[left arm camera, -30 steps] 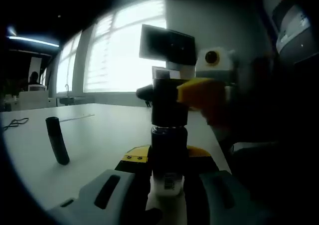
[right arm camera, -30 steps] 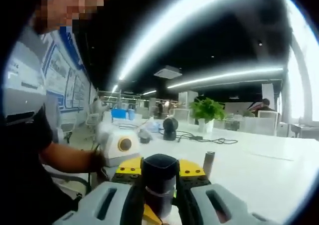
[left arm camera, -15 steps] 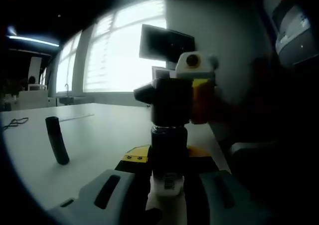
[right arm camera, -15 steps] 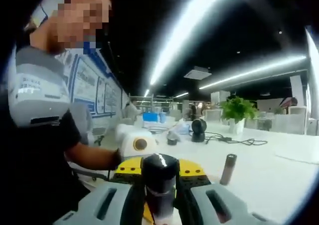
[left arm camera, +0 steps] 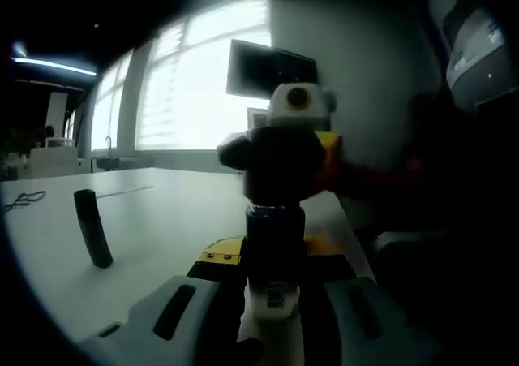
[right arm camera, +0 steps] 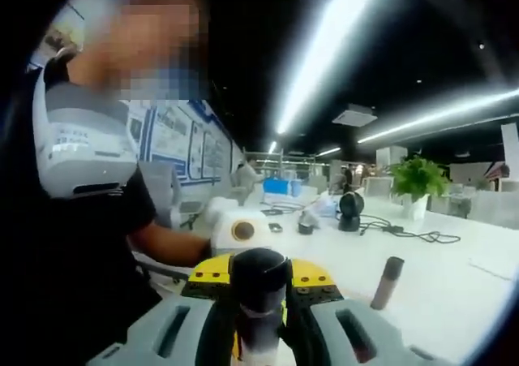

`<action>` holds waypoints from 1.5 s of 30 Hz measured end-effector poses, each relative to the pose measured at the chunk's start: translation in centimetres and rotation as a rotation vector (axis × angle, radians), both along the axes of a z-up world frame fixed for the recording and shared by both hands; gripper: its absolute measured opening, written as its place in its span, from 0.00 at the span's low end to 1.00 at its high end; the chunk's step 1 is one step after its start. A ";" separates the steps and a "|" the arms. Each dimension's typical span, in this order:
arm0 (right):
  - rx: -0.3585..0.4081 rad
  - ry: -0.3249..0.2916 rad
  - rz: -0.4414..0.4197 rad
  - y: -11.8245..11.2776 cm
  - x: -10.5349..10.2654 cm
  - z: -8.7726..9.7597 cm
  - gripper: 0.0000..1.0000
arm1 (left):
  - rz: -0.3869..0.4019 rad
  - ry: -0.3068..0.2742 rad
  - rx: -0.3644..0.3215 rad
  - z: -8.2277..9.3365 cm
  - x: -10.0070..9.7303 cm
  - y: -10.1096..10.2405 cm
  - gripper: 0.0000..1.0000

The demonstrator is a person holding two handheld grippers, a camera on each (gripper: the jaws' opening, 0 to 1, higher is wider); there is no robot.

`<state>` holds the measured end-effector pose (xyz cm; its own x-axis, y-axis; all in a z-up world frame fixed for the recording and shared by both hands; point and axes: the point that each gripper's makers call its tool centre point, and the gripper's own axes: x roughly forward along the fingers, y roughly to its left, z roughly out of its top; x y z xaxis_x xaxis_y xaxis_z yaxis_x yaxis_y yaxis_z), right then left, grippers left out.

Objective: Pick up cosmetic bottle twist off cap place on table pick up cap screw tight cap place on table

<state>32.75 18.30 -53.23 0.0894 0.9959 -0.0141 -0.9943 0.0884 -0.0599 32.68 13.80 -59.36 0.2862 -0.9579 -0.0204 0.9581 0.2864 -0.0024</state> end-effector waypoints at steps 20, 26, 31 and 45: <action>0.002 0.005 0.024 0.1 -0.2 -0.1 0.18 | -0.001 -0.001 0.001 0.0 0.0 0.0 0.14; 0.037 0.051 -0.034 -0.1 0.3 0.0 0.27 | 0.000 0.000 0.000 0.0 0.0 0.0 0.14; 0.110 0.087 -0.090 -0.4 0.5 1.7 0.36 | 0.000 -0.001 0.000 0.0 0.0 0.0 0.14; 0.242 0.210 -0.470 -3.2 0.9 2.4 0.36 | 0.001 -0.003 0.002 0.0 0.0 0.0 0.14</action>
<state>33.65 15.15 -50.79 0.5441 0.8266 0.1439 -0.8329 0.5113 0.2119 32.73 13.81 -59.36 0.2869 -0.9577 -0.0211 0.9579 0.2870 0.0011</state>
